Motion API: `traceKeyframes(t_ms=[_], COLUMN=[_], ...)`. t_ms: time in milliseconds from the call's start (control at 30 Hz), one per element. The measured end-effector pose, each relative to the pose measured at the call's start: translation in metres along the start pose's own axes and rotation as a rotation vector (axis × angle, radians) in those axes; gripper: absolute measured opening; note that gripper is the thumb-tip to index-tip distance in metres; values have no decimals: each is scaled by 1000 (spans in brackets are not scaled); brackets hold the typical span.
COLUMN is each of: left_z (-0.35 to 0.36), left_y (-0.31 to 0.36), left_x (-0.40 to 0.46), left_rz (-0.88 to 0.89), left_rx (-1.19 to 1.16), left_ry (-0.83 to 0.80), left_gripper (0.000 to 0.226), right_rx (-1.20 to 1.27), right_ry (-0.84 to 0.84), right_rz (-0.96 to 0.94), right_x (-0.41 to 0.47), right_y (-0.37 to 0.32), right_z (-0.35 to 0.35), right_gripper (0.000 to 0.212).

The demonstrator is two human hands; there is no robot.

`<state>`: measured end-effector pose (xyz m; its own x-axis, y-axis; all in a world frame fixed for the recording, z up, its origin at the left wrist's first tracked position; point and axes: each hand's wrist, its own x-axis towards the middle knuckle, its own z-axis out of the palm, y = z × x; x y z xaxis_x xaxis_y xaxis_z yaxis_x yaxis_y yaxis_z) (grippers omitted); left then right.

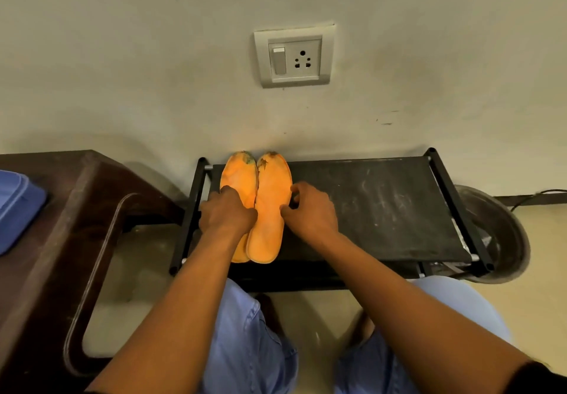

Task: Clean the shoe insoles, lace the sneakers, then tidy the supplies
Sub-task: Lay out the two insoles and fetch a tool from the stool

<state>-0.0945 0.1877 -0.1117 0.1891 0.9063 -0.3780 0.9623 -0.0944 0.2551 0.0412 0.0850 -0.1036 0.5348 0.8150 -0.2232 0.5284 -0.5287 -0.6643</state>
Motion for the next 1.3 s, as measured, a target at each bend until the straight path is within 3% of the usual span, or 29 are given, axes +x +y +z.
traceKeyframes(t_ms=[233, 333, 433, 500, 567, 633, 733, 867, 1133, 1300], left_z=[-3, -9, -15, -18, -19, -20, -15, -7, 2, 5], left_y=[4, -3, -7, -4, -2, 1, 3, 20, 46, 49], left_x=[13, 16, 13, 7, 4, 0, -1, -11, -15, -17], left_rz=[-102, -149, -160, -149, -151, -163, -164, -181, -133, -47], left_rx=[-131, -231, -361, -444, -546, -627, -796, -919, -808, -476], left_ry=[55, 102, 173, 212, 248, 271, 224, 97, 60, 107], left_gripper=[77, 56, 18, 26, 6, 19, 7, 19, 16, 18], right_rx=[239, 322, 355, 381, 407, 420, 418, 425, 367, 271], right_ry=[22, 45, 77, 90, 100, 115, 130, 150, 211, 220], right_rz=[179, 284, 306, 298, 296, 303, 308, 333, 355, 356], right_x=[32, 39, 41, 40, 39, 39, 38, 34, 22, 16], right_y=[-8, -7, -4, -1, 0, 2, 6, 15, 39, 51], right_z=[16, 18, 19, 19, 16, 10, -3, -24, -74, -95], right_gripper=[58, 57, 36, 24, 20, 17, 25, 16, 22, 19])
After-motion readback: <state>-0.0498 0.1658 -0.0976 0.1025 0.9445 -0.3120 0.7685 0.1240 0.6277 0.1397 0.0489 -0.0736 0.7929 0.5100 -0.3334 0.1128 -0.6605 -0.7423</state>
